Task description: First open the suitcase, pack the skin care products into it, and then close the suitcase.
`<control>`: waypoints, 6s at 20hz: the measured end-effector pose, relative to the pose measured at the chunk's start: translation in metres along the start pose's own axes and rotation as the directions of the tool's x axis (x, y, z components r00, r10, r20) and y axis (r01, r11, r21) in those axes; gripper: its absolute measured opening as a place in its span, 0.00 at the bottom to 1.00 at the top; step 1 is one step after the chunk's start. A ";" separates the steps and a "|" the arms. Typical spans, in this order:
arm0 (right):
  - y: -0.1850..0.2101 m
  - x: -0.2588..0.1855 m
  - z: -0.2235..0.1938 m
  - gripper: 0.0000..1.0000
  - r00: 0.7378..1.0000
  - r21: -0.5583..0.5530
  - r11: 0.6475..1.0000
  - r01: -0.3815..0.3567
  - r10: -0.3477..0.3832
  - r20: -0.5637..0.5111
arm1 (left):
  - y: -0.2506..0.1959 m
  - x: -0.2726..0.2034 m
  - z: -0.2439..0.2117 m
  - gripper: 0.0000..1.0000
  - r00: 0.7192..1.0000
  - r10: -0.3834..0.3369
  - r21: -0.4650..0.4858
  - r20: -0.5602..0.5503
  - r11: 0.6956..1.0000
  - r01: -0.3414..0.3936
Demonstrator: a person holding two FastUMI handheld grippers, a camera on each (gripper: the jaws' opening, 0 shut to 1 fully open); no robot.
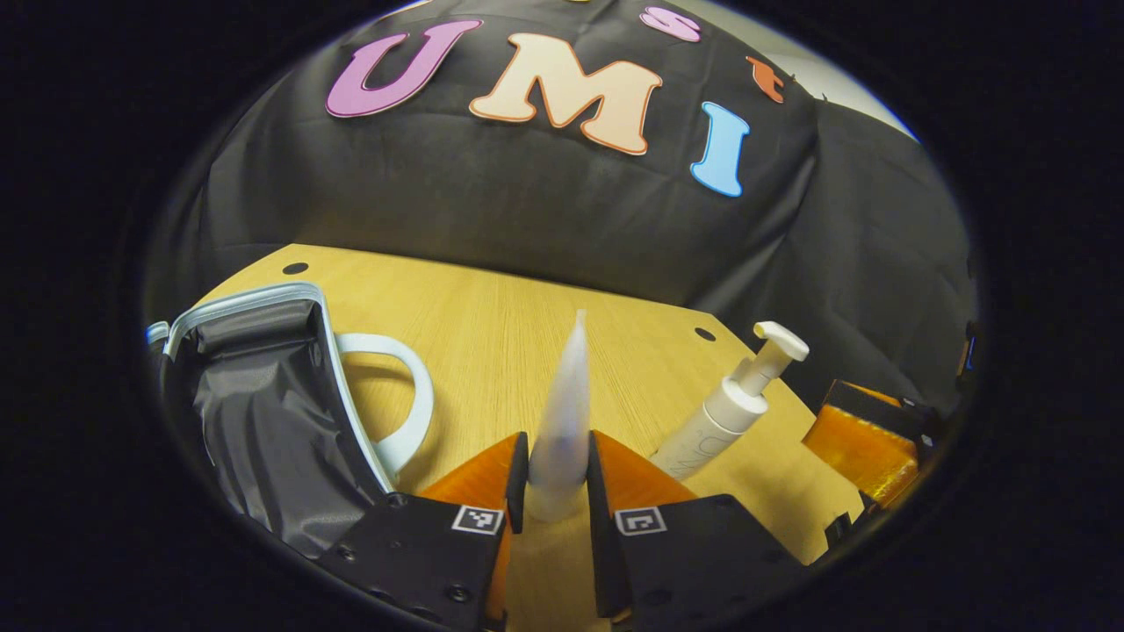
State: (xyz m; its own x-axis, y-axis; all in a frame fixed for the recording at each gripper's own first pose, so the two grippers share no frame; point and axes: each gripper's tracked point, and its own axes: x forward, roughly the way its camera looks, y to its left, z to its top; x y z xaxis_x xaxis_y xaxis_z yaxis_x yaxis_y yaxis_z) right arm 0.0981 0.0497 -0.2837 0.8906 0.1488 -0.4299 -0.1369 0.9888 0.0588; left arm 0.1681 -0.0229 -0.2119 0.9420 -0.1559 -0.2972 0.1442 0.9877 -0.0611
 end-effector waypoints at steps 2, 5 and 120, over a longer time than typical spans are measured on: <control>-0.003 0.011 -0.007 0.99 0.999 0.002 1.000 -0.001 0.001 -0.033 | 0.001 -0.003 0.001 0.28 1.000 -0.002 -0.006 -0.006 1.000 0.002; -0.003 0.030 -0.021 0.99 0.997 0.004 1.000 -0.007 0.007 -0.073 | -0.002 -0.016 0.021 0.27 1.000 -0.024 -0.029 0.007 0.999 0.024; -0.011 -0.172 0.171 0.98 0.941 -0.020 0.989 0.147 -0.134 0.309 | 0.094 0.012 0.040 0.07 0.889 0.434 0.199 -0.145 0.893 -0.403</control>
State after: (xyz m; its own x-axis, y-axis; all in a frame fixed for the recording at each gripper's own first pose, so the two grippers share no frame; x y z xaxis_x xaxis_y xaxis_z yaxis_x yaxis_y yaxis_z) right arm 0.0210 0.0148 -0.0566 0.9910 0.0100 -0.1337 -0.0132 0.9996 -0.0230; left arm 0.2054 0.0681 -0.1834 0.8561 0.2878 -0.4292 -0.1907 0.9479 0.2553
